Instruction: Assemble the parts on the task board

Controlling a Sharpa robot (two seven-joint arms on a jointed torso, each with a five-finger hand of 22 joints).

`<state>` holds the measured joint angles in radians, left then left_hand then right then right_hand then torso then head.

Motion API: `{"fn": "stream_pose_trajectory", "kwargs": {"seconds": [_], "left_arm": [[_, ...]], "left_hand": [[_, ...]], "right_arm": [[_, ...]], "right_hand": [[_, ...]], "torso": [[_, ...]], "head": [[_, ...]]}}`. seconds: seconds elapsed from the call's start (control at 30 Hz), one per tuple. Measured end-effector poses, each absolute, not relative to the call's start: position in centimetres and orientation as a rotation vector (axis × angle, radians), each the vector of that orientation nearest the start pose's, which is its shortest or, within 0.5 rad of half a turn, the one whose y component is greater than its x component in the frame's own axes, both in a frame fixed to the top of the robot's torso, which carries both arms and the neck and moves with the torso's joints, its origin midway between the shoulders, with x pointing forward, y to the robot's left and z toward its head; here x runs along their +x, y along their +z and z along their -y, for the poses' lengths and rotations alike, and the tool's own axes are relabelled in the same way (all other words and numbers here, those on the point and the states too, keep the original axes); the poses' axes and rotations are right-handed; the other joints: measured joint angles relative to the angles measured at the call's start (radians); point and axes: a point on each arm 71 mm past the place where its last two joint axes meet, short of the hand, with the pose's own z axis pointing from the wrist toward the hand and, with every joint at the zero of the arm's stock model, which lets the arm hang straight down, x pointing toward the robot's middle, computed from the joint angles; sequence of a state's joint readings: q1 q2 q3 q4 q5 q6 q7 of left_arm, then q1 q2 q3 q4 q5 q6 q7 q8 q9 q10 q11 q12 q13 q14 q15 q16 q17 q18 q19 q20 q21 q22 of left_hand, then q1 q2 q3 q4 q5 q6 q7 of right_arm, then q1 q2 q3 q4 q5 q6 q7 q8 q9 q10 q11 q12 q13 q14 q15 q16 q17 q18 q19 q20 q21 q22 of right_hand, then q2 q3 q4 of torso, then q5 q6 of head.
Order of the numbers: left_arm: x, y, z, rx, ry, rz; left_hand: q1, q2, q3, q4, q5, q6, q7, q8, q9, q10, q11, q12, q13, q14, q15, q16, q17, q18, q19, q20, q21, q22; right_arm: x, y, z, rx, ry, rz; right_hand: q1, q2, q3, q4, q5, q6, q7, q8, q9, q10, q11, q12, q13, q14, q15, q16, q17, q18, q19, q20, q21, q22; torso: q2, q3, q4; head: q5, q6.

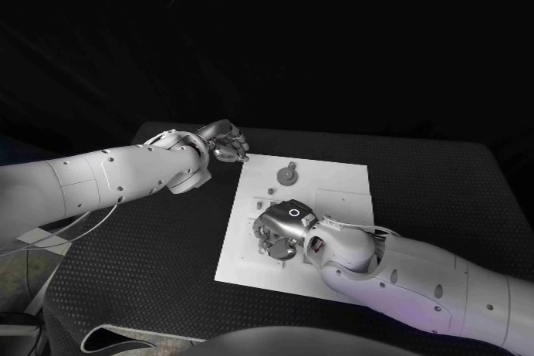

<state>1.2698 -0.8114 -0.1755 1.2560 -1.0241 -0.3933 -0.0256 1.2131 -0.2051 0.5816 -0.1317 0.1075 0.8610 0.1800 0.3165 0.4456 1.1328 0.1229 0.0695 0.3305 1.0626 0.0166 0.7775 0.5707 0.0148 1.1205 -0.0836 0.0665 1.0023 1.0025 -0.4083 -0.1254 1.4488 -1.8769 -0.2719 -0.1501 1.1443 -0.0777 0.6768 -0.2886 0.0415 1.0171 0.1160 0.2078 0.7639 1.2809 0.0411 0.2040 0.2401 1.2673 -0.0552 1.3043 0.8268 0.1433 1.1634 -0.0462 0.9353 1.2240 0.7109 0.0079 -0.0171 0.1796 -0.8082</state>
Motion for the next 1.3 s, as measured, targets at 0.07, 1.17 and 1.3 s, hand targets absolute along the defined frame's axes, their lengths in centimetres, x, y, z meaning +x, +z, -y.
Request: {"fn": "stream_pose_trajectory", "kwargs": {"seconds": [0.07,1.17,1.3], "left_arm": [[52.84,-20.85,-27.9,-0.289,-0.593,-1.707],[52.9,-20.86,-27.77,-0.288,-0.594,-1.707],[52.9,-20.86,-27.76,-0.288,-0.595,-1.707]], "left_hand": [[0.0,0.0,-0.003,0.003,0.0,0.0,0.0,0.0,0.0,0.0,0.0,0.0,0.0,0.0,0.0,0.0,0.0,0.0,0.0,0.0,0.0,0.0],[0.0,0.0,-0.003,0.003,0.0,0.0,0.0,0.0,-0.001,0.0,0.0,0.0,0.0,0.0,0.0,0.0,0.003,0.0,0.0,0.0,0.0,0.0],[0.0,0.0,-0.003,0.003,0.0,0.0,0.0,0.0,-0.002,0.001,-0.001,0.0,0.0,0.0,0.0,0.0,0.003,0.0,0.0,0.0,0.0,0.0]], "right_arm": [[39.15,-28.5,-0.5,-0.701,0.835,-1.651],[38.76,-28.89,-0.72,-0.709,0.854,-1.676],[38.67,-28.93,-0.74,-0.711,0.857,-1.68]], "right_hand": [[0.0,0.0,0.001,-0.001,0.0,0.0,0.0,0.0,0.0,0.0,0.0,0.0,0.0,0.0,0.0,0.0,0.0,0.0,0.0,0.0,0.0,0.0],[0.001,0.001,0.001,-0.001,0.001,0.002,0.002,-0.002,0.0,-0.002,0.002,0.0,0.001,0.0,0.0,0.0,0.001,0.001,-0.002,0.002,0.0,0.0],[0.001,0.001,0.001,-0.001,0.001,0.002,0.002,-0.002,0.0,-0.002,0.002,0.0,0.001,0.0,0.0,0.0,0.0,0.001,-0.002,0.002,0.0,0.0]], "torso": [[0.0,-0.0001,0.0],[0.0,0.0009,-0.0019],[0.0,0.0005,-0.0019]], "head": [[0.001,-0.001],[0.005,-0.012],[0.005,-0.012]]}}
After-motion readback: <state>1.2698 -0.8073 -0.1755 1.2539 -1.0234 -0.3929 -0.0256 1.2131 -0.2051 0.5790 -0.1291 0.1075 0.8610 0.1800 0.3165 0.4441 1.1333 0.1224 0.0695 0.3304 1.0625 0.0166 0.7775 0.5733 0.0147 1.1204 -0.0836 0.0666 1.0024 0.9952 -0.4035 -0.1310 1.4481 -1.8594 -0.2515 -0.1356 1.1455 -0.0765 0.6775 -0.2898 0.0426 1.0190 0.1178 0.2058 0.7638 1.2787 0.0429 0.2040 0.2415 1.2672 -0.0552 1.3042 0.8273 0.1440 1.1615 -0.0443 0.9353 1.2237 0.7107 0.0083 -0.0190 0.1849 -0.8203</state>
